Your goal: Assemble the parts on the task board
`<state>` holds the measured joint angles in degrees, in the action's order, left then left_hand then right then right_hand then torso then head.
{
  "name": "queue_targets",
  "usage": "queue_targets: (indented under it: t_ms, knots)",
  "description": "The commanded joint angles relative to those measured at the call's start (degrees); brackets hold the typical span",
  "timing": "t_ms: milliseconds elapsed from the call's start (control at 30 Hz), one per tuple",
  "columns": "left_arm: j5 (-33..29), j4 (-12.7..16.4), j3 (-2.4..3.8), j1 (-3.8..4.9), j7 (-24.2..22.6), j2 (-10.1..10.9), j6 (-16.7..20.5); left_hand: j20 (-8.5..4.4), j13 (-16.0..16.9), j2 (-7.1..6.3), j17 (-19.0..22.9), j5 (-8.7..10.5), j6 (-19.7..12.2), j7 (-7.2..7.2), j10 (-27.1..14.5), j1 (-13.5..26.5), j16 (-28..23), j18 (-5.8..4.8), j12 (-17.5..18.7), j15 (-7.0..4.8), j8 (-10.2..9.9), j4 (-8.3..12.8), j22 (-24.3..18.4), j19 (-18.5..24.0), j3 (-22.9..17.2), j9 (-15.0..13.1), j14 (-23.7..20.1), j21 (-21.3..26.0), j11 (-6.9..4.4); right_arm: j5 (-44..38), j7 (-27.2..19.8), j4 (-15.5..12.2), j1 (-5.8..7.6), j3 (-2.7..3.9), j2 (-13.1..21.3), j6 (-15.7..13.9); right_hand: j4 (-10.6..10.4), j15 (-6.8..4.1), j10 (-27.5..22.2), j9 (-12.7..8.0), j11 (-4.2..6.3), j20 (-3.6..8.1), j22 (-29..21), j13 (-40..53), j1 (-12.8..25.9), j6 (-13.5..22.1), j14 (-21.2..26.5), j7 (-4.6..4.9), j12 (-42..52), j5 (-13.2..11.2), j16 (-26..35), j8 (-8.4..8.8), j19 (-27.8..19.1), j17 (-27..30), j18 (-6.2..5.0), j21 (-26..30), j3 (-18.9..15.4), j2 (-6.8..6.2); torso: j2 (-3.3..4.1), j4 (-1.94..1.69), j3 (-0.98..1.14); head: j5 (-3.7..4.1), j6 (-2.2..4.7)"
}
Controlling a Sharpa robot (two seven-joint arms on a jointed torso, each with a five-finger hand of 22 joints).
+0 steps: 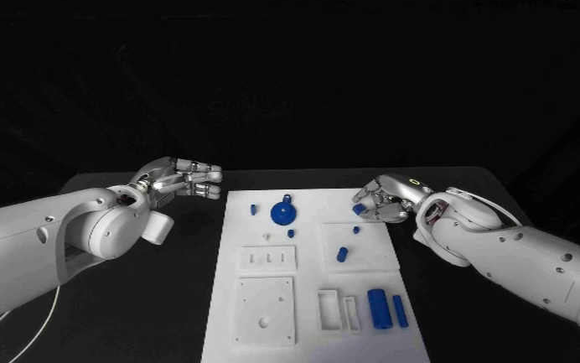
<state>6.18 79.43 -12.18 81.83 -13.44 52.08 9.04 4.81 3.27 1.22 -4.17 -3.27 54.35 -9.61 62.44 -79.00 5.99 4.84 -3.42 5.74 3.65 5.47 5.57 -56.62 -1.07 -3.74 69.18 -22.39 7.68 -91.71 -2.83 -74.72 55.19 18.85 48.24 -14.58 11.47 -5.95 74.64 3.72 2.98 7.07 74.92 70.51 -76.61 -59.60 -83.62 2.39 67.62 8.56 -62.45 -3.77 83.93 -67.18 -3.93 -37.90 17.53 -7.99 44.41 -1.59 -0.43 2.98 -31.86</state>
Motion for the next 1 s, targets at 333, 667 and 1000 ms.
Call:
queue_targets:
  t_ms: [333,667,1000]
  knots:
    - [0.1,0.1,0.03,0.01,0.0,-0.1,-0.8,0.02,0.1,0.19,0.0,0.29,-0.3,0.06,-0.2,-0.5,0.1,-0.12,0.0,0.08,-0.1,-0.1,-0.1,0.1,0.1,0.0,-0.1,-0.4,0.27,-0.9,2.7,0.7,-0.07,-0.69,-0.6,2.6,-2.0,-0.04,-0.6,-0.1,-0.14,0.16,4.2,-0.2,-0.2,0.0,0.1,0.7,-0.5,-0.4,0.7,0.18,2.2,0.4,0.7,1.2,-2.9,-0.25,0.01,-0.02,-0.05,0.0,-0.05]
    - [0.1,0.1,0.03,0.01,0.3,-0.1,-0.7,0.01,0.1,0.32,0.0,0.29,-0.3,0.07,-0.3,-0.5,0.1,-0.13,0.0,0.07,-0.1,-0.3,-0.1,0.1,0.2,0.0,-0.1,-0.3,0.27,-1.1,3.8,1.2,-0.07,-0.93,-0.6,4.4,-4.8,1.18,-0.9,0.0,-1.87,-1.01,4.2,-0.3,0.8,-4.1,0.2,2.05,-0.3,-0.7,0.7,0.18,2.2,0.6,-0.22,1.6,-1.2,-0.48,0.03,0.03,0.01,-0.04,-0.12]
    - [0.1,0.1,0.03,0.01,0.5,-0.1,-0.7,0.01,0.1,0.43,0.0,0.29,-0.4,0.06,-0.3,-0.5,0.1,-0.12,-0.1,0.07,-0.1,-0.5,-0.1,0.1,0.2,0.0,-0.1,-0.3,0.27,-0.6,3.6,1.6,-0.07,-0.96,-0.7,5.4,-7.0,1.59,-1.0,0.0,-2.42,-1.48,4.2,-0.5,2.2,-6.5,0.2,2.2,-0.1,-0.9,0.6,0.19,2.3,0.7,-0.66,1.7,0.1,-0.28,0.03,0.1,0.05,-0.03,-0.07]
